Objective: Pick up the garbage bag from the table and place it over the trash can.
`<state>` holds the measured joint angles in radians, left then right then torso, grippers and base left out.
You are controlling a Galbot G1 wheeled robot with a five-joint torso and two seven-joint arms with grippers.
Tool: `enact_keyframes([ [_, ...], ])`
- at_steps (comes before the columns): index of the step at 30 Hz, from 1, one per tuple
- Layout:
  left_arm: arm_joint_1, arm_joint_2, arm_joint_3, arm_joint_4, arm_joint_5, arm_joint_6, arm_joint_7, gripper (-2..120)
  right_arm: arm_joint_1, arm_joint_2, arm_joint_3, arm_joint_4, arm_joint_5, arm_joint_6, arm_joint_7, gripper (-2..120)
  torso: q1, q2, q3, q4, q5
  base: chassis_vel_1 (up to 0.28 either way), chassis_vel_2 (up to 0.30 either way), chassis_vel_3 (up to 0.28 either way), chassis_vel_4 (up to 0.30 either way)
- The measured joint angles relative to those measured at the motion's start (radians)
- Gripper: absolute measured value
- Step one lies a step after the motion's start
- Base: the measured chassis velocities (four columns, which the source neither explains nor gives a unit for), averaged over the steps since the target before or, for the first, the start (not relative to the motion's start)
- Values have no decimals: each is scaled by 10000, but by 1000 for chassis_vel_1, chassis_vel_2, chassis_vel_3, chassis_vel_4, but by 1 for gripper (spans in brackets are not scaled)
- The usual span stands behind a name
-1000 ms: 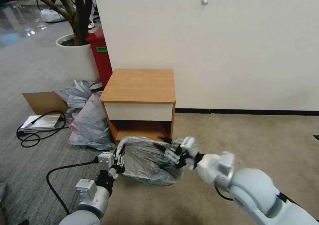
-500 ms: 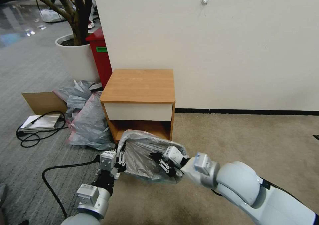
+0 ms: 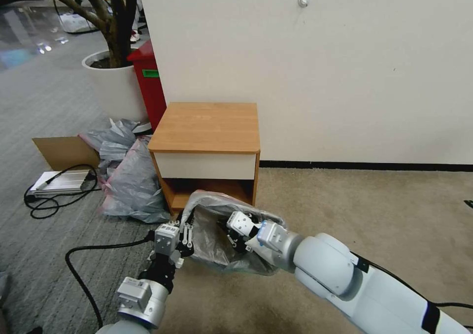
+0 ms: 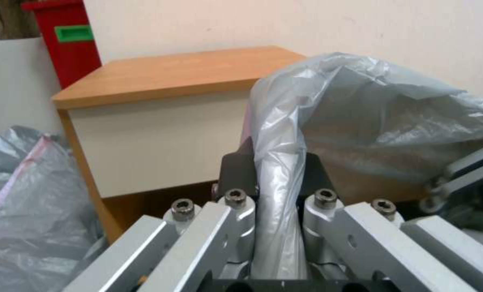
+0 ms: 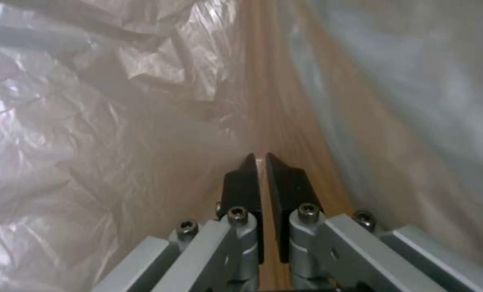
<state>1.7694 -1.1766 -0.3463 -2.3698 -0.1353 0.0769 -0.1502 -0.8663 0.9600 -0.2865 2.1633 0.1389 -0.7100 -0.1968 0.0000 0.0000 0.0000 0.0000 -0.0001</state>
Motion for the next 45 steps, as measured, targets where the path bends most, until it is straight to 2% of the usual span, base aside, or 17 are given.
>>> enact_keyframes([
  [15, -201, -74, 147, -137, -383, 285, -13, 7, 818, 164, -971, -1049, -872, 19, -190, 6, 0, 0, 0, 0, 1, 0, 0, 0, 0],
  [19, -235, -58, 136, -163, -386, 285, -13, 7, 936, 180, -1021, -1231, -863, 25, -380, 0, 0, 0, 0, -1, 0, 0, 0, 0, 0],
  [45, -168, 59, 155, -434, 121, 241, 299, 7, 1202, 750, -1215, -2325, -1247, 37, -327, 0, 0, 0, 0, 0, 1, 0, 0, 0, 0],
])
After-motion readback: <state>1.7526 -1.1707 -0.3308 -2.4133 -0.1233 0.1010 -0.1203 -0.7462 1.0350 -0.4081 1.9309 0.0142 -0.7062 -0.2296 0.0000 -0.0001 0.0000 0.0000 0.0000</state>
